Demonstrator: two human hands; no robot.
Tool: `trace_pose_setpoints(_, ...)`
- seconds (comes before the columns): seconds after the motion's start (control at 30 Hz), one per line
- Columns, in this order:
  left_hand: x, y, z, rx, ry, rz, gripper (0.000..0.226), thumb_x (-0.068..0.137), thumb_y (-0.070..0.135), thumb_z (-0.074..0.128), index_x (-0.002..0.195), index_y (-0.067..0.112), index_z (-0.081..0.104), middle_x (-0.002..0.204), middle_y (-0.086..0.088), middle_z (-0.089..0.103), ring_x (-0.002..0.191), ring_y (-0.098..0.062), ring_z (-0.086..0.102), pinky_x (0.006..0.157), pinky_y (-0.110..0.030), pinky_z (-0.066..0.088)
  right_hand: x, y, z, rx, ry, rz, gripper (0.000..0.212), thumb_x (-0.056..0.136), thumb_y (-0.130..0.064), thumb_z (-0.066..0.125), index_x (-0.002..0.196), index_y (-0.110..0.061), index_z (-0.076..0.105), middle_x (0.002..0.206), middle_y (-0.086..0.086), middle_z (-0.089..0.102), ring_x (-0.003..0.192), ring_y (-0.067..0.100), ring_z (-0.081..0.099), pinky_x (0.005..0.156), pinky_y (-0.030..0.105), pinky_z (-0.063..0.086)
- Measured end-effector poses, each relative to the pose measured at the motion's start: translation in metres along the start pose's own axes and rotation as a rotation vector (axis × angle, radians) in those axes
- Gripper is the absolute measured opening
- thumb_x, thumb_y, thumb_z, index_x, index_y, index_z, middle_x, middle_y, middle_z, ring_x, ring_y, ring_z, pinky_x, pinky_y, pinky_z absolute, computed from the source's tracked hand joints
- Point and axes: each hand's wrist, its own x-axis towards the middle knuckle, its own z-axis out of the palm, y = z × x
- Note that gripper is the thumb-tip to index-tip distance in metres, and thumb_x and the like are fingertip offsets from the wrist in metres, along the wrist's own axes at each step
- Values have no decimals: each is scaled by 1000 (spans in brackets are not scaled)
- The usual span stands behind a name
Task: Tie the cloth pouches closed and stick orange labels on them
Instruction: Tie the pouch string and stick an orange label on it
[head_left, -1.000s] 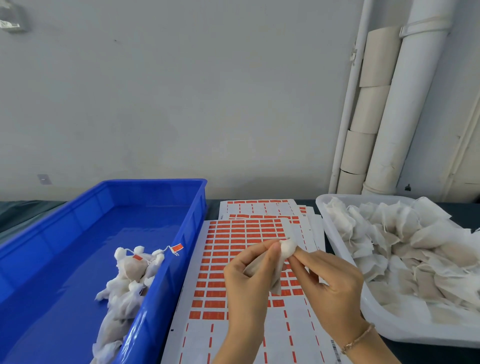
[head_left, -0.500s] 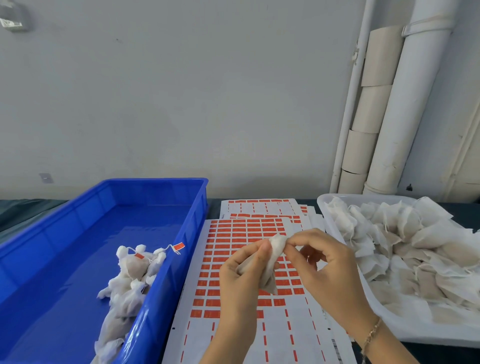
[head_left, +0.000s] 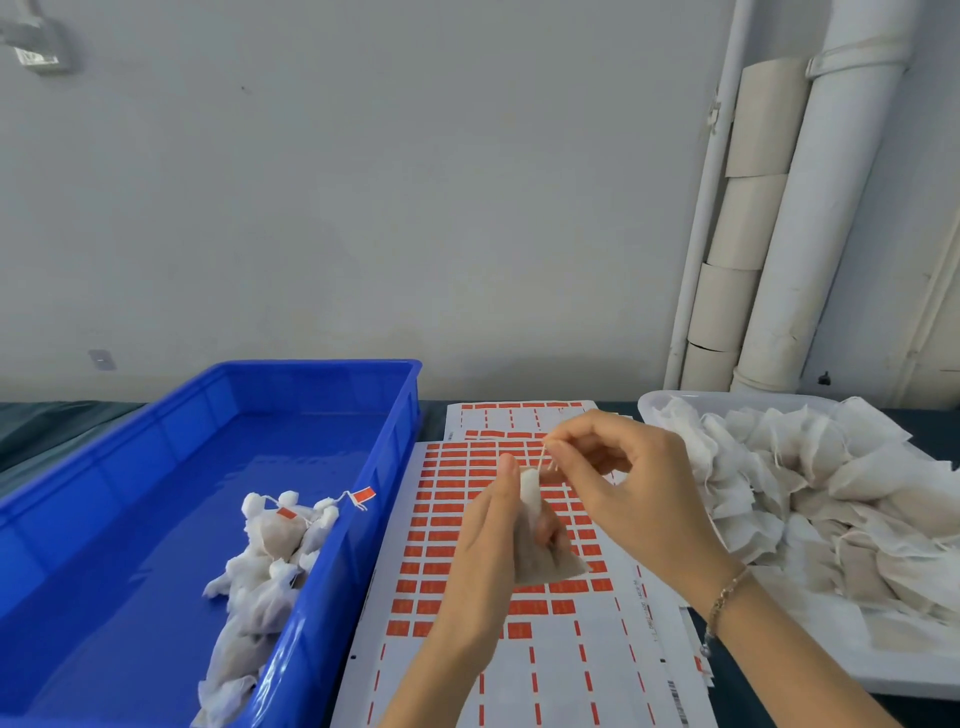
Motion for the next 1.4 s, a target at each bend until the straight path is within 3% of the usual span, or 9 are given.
trace_pose_setpoints(0.07,0,1,2,-11,42,42,61,63,69,43,89,16,59,74,-1,66,68,-14,65,64,-22,55,1,1,2,-28,9,-17,12,85,-15,69,84,-27,66,77,-20,65,81,-5,63,64,3,47)
trace_pose_setpoints(0.1,1,2,2,-16,64,46,69,61,70,43,92,10,59,71,-4,65,64,-15,64,63,-22,56,1,2,2,-37,11,-18,11,85,-15,69,84,-25,67,77,-17,66,81,-3,64,65,4,47)
trace_pose_setpoints(0.23,5,0,-3,-44,127,34,86,66,65,44,122,1,54,100,-19,66,82,-25,65,81,-39,58,1,5,5,-44,51,-15,11,86,-14,68,84,-24,65,78,-11,68,80,1,63,65,5,48)
trace_pose_setpoints(0.33,1,0,-2,-54,131,72,59,75,57,45,110,11,58,79,-7,66,66,-17,64,61,-25,58,1,5,8,-61,91,-19,11,86,-15,69,83,-25,64,77,-12,67,81,1,63,65,4,48)
trace_pose_setpoints(0.47,-5,-2,1,-44,39,156,43,74,58,47,96,24,62,61,-2,60,56,-18,61,65,-33,60,2,7,12,-108,123,-21,16,84,-12,71,82,-26,62,77,-13,65,67,5,64,65,2,47)
trace_pose_setpoints(0.73,-6,2,-7,92,-4,234,27,85,37,56,91,12,60,53,0,56,45,-11,52,52,-24,53,4,15,12,-91,60,45,11,85,-17,69,84,-26,64,81,-13,66,72,5,65,66,3,48)
trace_pose_setpoints(0.9,0,-10,-25,152,64,125,20,92,31,56,87,14,62,51,3,55,45,-9,53,56,-30,57,-2,29,12,-72,-121,68,7,85,-23,69,90,-29,67,84,-26,61,87,-4,62,71,2,47)
trace_pose_setpoints(1.13,11,-89,-49,272,184,-150,20,92,35,58,87,15,64,52,7,61,44,-3,57,47,-11,44,-57,82,39,-78,-447,345,12,87,-30,66,98,-32,72,89,-25,66,85,-8,63,79,10,52)
trace_pose_setpoints(1.4,10,-130,-67,348,250,-165,22,92,38,57,85,18,64,66,15,68,60,1,64,46,-3,41,-91,115,53,-280,-603,477,20,88,-34,66,108,-29,70,108,-16,66,84,-1,60,67,3,44)
